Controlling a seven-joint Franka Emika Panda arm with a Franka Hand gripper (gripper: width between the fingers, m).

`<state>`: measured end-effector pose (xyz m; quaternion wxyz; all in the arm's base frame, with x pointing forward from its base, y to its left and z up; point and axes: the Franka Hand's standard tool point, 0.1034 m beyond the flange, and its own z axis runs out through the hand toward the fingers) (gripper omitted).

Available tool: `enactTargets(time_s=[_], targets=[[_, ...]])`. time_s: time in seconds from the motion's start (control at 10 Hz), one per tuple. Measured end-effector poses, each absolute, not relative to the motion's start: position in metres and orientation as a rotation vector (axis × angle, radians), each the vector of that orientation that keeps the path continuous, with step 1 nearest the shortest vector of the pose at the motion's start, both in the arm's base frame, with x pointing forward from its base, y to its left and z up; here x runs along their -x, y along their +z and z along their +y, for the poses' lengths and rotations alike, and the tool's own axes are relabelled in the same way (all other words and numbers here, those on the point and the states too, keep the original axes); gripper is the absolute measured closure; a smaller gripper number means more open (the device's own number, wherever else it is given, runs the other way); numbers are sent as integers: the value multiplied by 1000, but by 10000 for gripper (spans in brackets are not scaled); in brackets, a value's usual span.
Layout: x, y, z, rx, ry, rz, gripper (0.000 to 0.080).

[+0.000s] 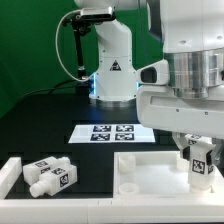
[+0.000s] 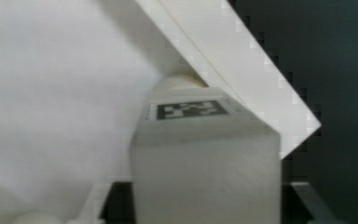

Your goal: Assemble one leg

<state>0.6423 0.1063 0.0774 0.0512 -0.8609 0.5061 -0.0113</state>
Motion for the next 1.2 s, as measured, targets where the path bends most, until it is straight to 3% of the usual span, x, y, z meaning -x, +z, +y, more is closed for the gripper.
enactTargets(time_s=[0.2, 0.5, 0.6, 0.7, 0.8, 0.9, 1.2], targets=[[-641, 77, 104, 2283, -32, 1963, 512], [-639, 76, 103, 2157, -29, 2066, 512], [-639, 76, 102, 2278, -42, 1934, 459], [-639, 75, 101, 2451, -61, 1716, 286], [-638, 73, 101, 2634, -63, 1437, 286], [-635, 72, 104, 2730, -42, 1266, 178], [-635, 72, 102, 2837, -66, 1026, 151]])
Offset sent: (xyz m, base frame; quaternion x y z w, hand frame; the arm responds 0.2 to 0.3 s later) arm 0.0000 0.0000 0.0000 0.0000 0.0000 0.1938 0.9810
